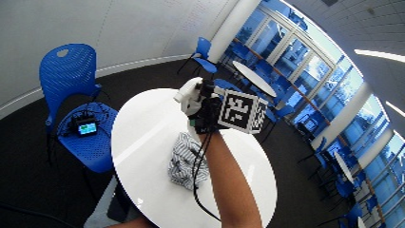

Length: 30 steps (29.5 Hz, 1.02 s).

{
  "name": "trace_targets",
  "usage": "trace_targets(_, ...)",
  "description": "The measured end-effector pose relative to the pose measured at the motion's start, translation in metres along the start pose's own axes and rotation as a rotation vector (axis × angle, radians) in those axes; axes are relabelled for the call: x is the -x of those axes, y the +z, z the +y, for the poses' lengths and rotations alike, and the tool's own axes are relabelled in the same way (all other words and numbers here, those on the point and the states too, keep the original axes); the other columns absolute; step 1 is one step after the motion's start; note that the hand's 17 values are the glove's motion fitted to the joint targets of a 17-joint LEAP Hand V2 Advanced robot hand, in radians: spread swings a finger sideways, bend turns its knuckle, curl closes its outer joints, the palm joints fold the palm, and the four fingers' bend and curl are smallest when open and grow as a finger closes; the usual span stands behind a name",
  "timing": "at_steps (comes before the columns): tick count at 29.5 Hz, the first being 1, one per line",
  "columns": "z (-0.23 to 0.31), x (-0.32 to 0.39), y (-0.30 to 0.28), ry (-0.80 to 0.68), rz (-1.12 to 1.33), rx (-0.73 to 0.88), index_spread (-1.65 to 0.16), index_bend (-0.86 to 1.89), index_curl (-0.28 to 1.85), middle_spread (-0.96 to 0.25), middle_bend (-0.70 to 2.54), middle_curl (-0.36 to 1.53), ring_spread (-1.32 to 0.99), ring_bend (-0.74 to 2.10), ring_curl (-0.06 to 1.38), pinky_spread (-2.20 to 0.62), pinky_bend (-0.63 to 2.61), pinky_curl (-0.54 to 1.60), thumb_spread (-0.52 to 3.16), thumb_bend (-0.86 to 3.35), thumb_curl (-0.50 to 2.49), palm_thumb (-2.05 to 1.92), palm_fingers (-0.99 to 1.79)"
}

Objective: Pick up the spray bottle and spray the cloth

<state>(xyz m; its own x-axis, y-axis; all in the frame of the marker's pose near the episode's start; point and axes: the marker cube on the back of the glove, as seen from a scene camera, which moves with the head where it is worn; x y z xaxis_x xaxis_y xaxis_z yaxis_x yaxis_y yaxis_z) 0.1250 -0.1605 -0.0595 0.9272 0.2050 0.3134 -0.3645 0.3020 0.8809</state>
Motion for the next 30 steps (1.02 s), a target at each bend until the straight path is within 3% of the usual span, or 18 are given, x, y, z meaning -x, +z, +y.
trace_targets(8,0.005,-0.021,0.019,0.256,-0.296,-0.036,-0.28,0.36,0.64,-0.20,0.72,0.56,-0.23,0.78,0.48,-0.31,0.42,0.39,0.46,-0.03,0.87,0.93,1.40)
trace_targets(16,0.019,-0.041,0.048,0.461,-0.432,0.010,-0.28,0.36,0.64,-0.20,0.72,0.56,-0.23,0.78,0.48,-0.32,0.42,0.39,0.46,-0.02,0.87,0.93,1.40)
trace_targets(30,0.005,-0.039,0.063,0.416,-0.415,0.075,-0.27,0.35,0.63,-0.20,0.72,0.56,-0.22,0.78,0.48,-0.32,0.42,0.39,0.47,-0.03,0.87,0.93,1.40)
